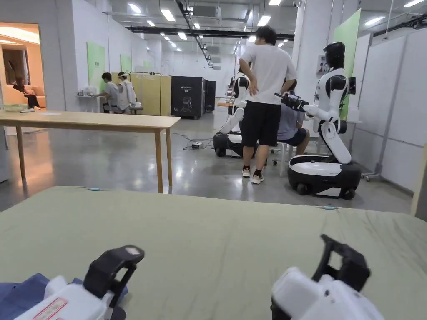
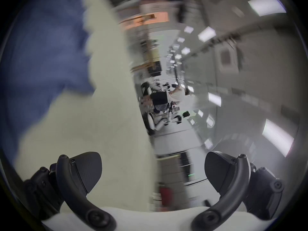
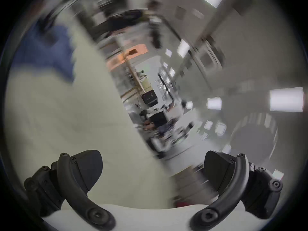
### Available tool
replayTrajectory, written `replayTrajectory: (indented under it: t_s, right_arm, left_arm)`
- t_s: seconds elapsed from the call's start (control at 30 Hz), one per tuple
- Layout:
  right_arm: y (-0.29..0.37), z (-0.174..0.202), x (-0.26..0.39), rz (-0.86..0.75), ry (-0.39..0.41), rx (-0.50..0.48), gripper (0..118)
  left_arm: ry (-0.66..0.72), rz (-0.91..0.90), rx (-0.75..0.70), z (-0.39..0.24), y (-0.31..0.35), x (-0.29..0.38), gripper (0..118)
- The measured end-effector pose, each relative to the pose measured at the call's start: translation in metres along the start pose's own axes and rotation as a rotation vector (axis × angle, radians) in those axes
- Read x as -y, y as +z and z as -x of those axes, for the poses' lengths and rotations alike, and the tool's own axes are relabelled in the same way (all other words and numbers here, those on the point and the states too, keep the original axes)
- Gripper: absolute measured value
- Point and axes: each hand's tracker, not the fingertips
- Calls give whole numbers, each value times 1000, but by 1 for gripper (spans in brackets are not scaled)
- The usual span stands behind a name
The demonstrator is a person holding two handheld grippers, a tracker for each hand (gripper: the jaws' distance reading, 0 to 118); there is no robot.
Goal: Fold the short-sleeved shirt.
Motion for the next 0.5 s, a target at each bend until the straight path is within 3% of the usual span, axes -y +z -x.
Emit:
replayTrajectory:
  t_s: [0.07, 0.13, 0.2, 0.27, 0.33, 0.5]
  right_arm:
    - [-1, -27, 5, 42, -395, -46, 118]
    - [3, -44, 17, 35, -688, -62, 118]
    - [7, -52, 30, -9, -864, -98, 118]
    - [14, -47, 31, -15, -880, -38, 118]
    - [17, -46, 31, -18, -828, -5, 118]
    - [19, -44, 28, -4, -804, 5, 118]
  left_arm:
    - [-438, -67, -87, -41, 2, 10, 118]
    - [-797, -179, -185, -65, 3, 29, 118]
    - [-1012, -230, -265, -79, -1, 47, 118]
    - [-1094, -214, -270, -78, -4, 56, 118]
    - [-1148, -194, -303, -79, -8, 64, 118]
    - [-1160, -177, -311, -73, -9, 60, 118]
